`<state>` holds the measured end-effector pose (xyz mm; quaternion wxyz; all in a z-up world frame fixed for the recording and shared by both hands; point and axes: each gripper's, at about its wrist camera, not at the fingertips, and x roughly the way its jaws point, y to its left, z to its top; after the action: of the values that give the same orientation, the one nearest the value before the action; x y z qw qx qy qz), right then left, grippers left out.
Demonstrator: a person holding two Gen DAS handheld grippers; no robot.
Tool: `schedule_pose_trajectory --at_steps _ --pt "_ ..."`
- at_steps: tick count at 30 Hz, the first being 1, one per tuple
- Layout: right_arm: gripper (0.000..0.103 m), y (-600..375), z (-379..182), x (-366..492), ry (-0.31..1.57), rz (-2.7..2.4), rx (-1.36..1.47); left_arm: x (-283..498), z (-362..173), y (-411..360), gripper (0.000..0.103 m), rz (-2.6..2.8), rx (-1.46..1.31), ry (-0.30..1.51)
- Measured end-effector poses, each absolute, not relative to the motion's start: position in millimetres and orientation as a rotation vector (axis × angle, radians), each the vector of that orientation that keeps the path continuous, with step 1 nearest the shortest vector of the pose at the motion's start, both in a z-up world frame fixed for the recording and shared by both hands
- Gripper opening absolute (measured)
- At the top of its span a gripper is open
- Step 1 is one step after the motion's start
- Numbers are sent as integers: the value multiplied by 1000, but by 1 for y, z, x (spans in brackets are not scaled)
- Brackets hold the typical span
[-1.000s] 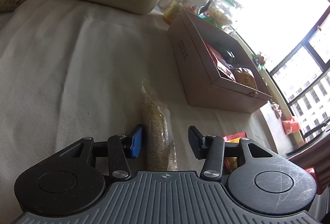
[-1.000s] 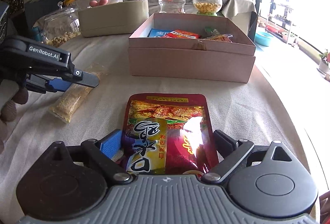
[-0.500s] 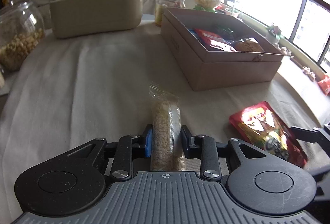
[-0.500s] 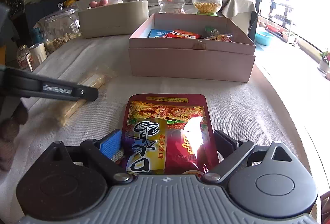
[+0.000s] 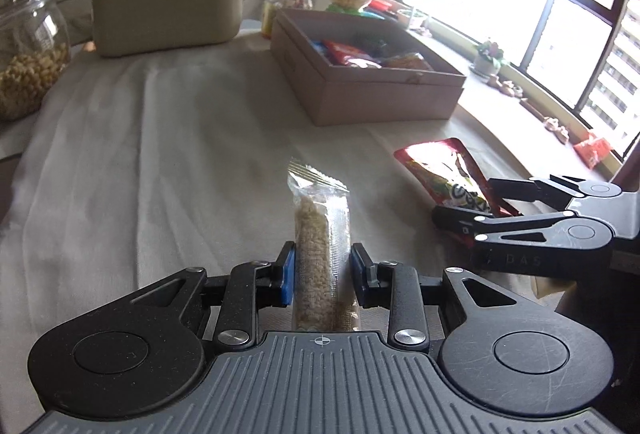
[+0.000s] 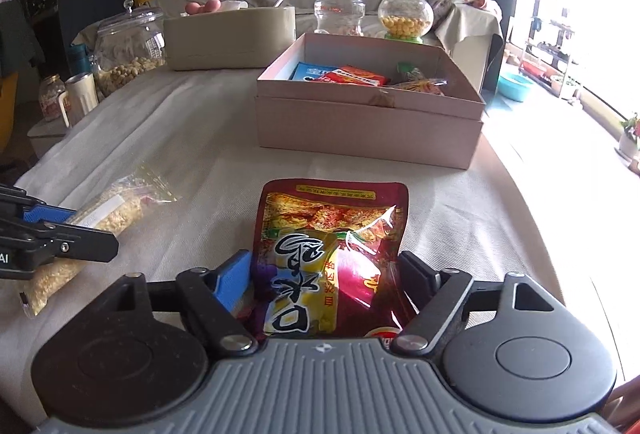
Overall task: Organize snacks
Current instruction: 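Carry the grain bar and large red bag into the pink box and open both tools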
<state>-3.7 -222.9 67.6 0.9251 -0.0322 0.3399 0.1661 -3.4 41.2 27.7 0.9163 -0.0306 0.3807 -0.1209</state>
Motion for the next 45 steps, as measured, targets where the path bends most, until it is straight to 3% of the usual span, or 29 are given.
schedule_pose_trajectory --at_steps 13,21,26,30,35,45 --pt "77 -267 147 -30 480 273 -89 5 76 19 33 -361 -99 651" --pt "77 -274 198 7 343 231 -134 143 132 -8 33 -337 -168 554" --pt "77 -277 205 70 396 229 -95 243 95 -23 33 -348 -272 697" --pt "77 -276 197 120 471 234 -51 276 58 -16 32 -307 -275 729" --pt "77 -259 179 166 554 259 -8 249 86 33 32 -324 -436 571" --pt "85 -195 140 239 754 348 59 129 124 74 32 -261 -298 500"
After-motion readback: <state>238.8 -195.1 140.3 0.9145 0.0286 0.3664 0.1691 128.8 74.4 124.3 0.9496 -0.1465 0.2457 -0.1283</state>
